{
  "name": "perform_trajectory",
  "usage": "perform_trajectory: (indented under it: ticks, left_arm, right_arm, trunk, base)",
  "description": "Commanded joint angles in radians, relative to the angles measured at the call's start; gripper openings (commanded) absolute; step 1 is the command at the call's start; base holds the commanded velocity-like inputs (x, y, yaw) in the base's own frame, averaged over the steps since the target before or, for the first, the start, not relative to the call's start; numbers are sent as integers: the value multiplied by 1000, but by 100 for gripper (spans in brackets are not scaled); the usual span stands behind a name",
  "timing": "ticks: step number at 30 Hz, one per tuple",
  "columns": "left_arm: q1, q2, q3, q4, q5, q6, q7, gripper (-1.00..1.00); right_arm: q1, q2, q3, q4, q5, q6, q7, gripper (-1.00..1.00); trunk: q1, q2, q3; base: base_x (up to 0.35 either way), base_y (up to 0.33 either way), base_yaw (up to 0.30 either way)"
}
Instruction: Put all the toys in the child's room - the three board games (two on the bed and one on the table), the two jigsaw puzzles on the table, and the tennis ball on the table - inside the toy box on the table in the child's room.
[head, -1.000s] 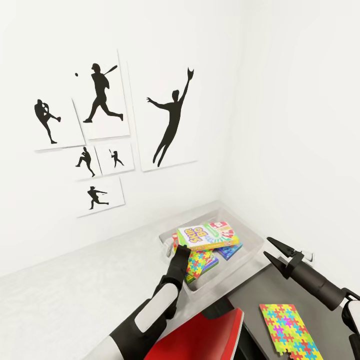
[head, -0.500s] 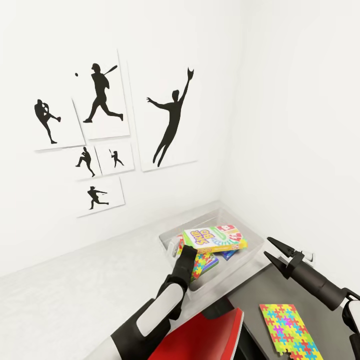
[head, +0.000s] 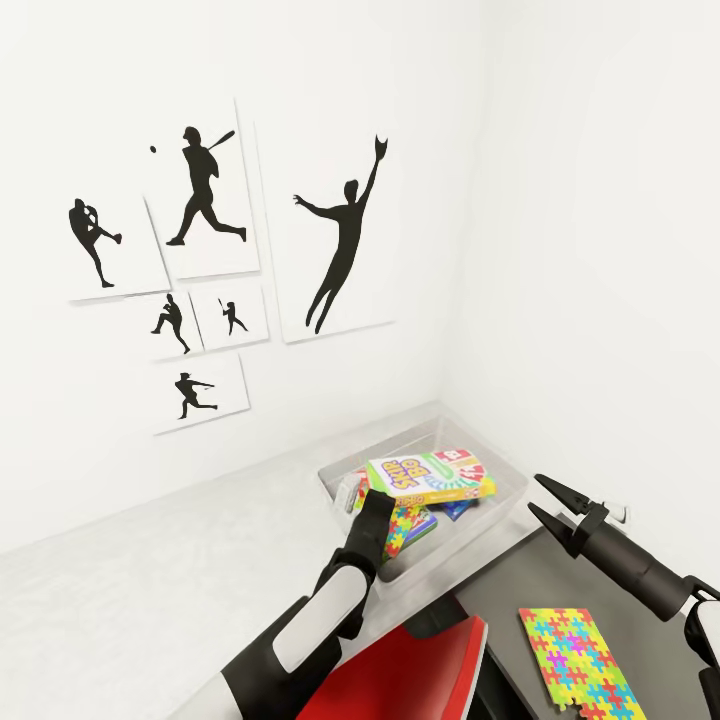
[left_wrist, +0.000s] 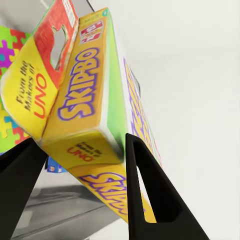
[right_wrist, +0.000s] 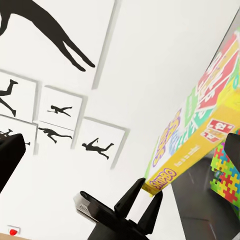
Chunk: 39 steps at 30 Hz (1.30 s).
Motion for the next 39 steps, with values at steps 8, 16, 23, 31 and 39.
perform_trajectory:
  ticks: [8,16,23,31,39]
  left_arm:
    - [-6,0,-1,5,2,-10,3,-100]
    - [-10,0,1,12,2,-76,3,-100]
    - [-11,0,2,14,1,-85,2,-100]
    - [-11,0,3,15,2,-134,2,100]
    - [-11,0,1,15,4,-139,2,100]
  right_arm:
    - [-1,0,-1,0,5,5,6,100]
    - [-1,0,-1,0,5,5,6,100]
    - [-1,0,-1,0,5,5,6,100]
    - [-1,0,-1,0,5,5,6,100]
    - [-1,0,-1,0,5,5,6,100]
  trunk:
    - [1,-2,-2]
    - [1,-2,-2]
    - [1,-2,-2]
    - [1,-2,-2]
    - [1,-2,-2]
  base:
    - [0,0,0]
    - [0,0,0]
    - [0,0,0]
    - [0,0,0]
    - [0,0,0]
